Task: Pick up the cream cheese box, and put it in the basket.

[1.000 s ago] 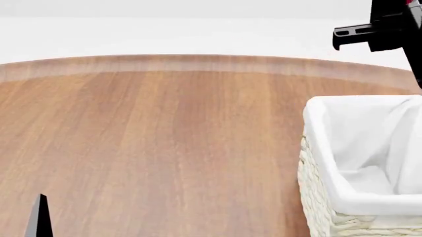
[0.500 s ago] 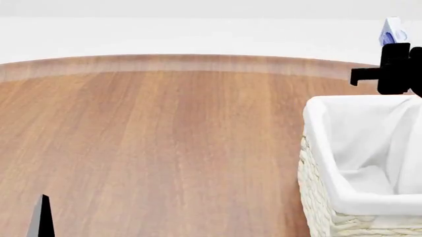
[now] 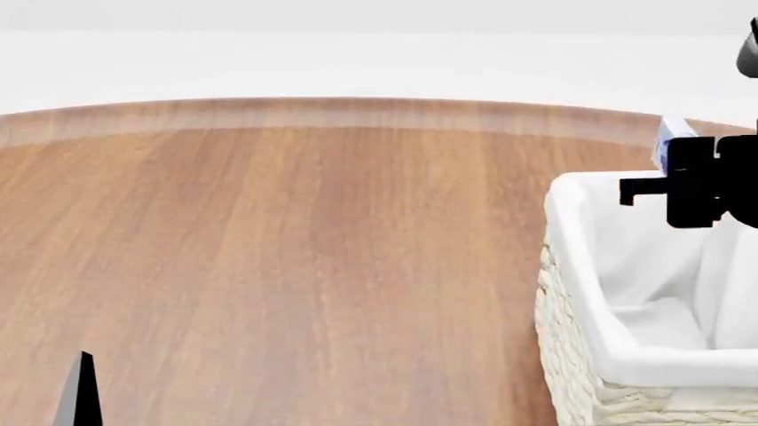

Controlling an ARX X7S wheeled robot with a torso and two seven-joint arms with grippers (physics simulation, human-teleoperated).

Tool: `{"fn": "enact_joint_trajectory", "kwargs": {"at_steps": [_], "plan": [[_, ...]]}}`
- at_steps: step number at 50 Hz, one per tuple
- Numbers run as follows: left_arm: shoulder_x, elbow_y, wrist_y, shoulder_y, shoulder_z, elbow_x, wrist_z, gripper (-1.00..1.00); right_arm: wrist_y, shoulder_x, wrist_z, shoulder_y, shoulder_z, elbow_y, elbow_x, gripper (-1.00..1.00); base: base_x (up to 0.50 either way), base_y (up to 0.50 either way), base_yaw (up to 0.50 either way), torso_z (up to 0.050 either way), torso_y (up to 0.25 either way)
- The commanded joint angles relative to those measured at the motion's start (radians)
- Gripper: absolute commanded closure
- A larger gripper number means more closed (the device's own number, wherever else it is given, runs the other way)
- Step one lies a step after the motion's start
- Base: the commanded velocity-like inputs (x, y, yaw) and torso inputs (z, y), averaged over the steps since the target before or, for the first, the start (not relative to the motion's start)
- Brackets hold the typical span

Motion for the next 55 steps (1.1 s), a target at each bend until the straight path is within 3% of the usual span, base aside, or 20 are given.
{"fn": "enact_joint_trajectory", "kwargs": {"at_steps": [1, 19, 55], "plan": [[-0.002, -0.01, 0.008, -0.002, 0.001, -0.002, -0.002, -1.0, 0.053, -0.003, -0.029, 0.001, -0.031, 0.02, -0.015, 1.0, 0.0, 0.0, 0.0, 0.0, 0.0], [-0.004, -0.007, 0.006, -0.001, 0.017, 0.005, -0.005, -1.0, 0.01, 0.016, -0.022, -0.103, -0.026, 0.028, -0.006, 1.0, 0.0, 0.0, 0.0, 0.0, 0.001], [-0.014, -0.009, 0.013, -0.003, 0.025, 0.004, -0.014, -1.0, -0.006, 0.019, -0.047, -0.121, -0.052, 0.036, -0.022, 1.0, 0.0, 0.0, 0.0, 0.0, 0.001]]}}
